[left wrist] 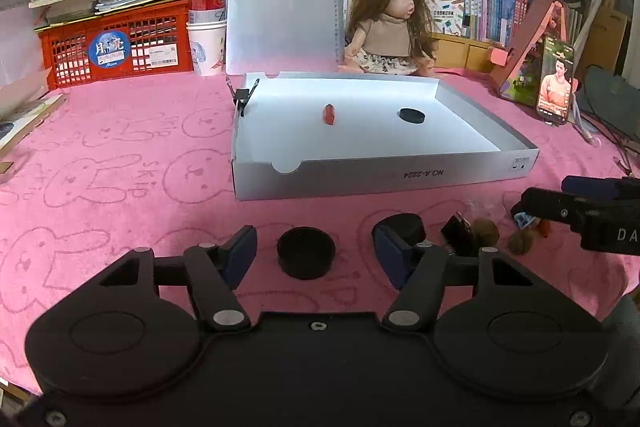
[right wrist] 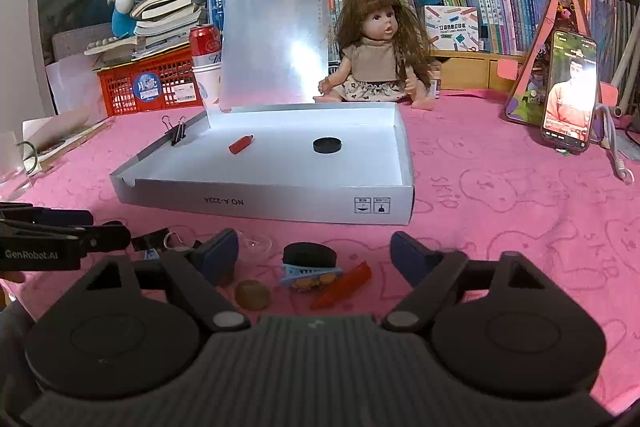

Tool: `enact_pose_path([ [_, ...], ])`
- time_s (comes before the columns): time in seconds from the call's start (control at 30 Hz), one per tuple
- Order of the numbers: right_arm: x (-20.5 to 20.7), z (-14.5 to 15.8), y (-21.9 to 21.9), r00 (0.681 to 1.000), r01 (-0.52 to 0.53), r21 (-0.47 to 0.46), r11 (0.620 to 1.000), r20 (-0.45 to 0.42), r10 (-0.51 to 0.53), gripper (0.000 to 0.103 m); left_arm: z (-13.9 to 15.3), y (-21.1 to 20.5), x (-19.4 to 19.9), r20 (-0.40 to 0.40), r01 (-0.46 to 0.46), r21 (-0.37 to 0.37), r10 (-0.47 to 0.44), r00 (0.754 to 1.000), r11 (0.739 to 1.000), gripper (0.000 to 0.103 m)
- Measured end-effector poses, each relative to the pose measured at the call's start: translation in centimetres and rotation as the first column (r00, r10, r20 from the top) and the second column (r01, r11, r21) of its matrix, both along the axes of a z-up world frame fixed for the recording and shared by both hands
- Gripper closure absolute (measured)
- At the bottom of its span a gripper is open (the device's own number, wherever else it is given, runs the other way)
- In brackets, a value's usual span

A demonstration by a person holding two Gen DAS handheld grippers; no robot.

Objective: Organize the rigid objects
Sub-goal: 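Grasp a black disc with the left tool while the right tool grasps another black disc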

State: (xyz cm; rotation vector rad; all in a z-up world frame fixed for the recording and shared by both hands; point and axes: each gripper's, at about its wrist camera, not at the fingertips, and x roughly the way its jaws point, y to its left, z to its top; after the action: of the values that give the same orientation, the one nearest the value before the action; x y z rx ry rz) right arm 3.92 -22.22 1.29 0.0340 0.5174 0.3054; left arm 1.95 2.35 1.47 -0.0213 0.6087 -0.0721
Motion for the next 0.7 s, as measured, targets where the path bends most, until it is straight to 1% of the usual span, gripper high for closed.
enact_pose_path([
  [0.1, 0.0, -0.1, 0.4, 1.0, -0.004, -0.007, 1.0, 0.002, 0.004, 0.028, -0.3, -0.1, 0.2, -0.011, -0.014, -0.003, 0.014, 1.0, 1.0, 0.047],
  [0.13, 0.0, -0.1, 0.5, 1.0, -0.002, -0.01, 1.0, 0.0, 0.002, 0.033, -0.4, 0.0, 0.3, -0.016, -0.021, -0.01, 0.021, 1.0, 1.0, 0.052],
  [0.17, 0.1, -0.1, 0.6, 1.0, -0.002, -0.011, 1.0, -0.003, 0.002, 0.035, -0.5, 0.0, 0.4, -0.02, -0.028, -0.014, 0.028, 0.999, 1.0, 0.054],
  [0.23, 0.1, -0.3, 0.8, 1.0, 0.0, -0.011, 1.0, -0.009, 0.0, 0.042, -0.7, -0.1, 0.4, -0.01, -0.037, -0.005, 0.037, 0.999, 0.999, 0.057],
  [0.27, 0.1, -0.4, 0.8, 1.0, -0.001, -0.01, 1.0, -0.012, 0.001, 0.043, -0.7, -0.1, 0.4, -0.008, -0.04, 0.002, 0.04, 0.999, 0.999, 0.06],
  [0.3, 0.1, -0.5, 0.9, 1.0, 0.0, -0.011, 1.0, -0.014, 0.0, 0.046, -0.8, -0.2, 0.4, -0.005, -0.043, 0.008, 0.043, 0.999, 0.999, 0.062],
  [0.33, 0.1, -0.5, 1.0, 1.0, 0.002, -0.012, 1.0, -0.015, -0.002, 0.052, -0.8, -0.3, 0.3, -0.002, -0.045, 0.013, 0.045, 0.999, 0.999, 0.068],
  [0.37, 0.2, -0.6, 1.0, 1.0, 0.008, -0.014, 1.0, -0.019, -0.009, 0.056, -0.8, -0.3, 0.3, 0.001, -0.05, 0.019, 0.05, 0.999, 0.999, 0.072],
  [0.4, 0.2, -0.7, 1.1, 1.0, 0.015, -0.014, 1.0, -0.023, -0.016, 0.066, -0.9, -0.3, 0.3, 0.004, -0.057, 0.02, 0.057, 0.998, 0.998, 0.072],
  [0.5, 0.2, -0.7, 1.1, 0.999, 0.025, -0.006, 1.0, -0.026, -0.026, 0.067, -0.7, -0.2, 0.2, 0.009, -0.066, 0.01, 0.066, 0.998, 0.998, 0.072],
  [0.63, 0.0, -0.4, 1.2, 1.0, 0.023, -0.013, 1.0, -0.005, -0.023, 0.067, -0.1, -0.4, -0.2, 0.031, -0.068, 0.02, 0.068, 0.997, 0.997, 0.072],
  [0.7, -0.1, -0.2, 1.2, 1.0, 0.02, -0.012, 1.0, 0.006, -0.02, 0.067, 0.3, -0.5, -0.3, 0.035, -0.065, 0.013, 0.065, 0.997, 0.998, 0.072],
])
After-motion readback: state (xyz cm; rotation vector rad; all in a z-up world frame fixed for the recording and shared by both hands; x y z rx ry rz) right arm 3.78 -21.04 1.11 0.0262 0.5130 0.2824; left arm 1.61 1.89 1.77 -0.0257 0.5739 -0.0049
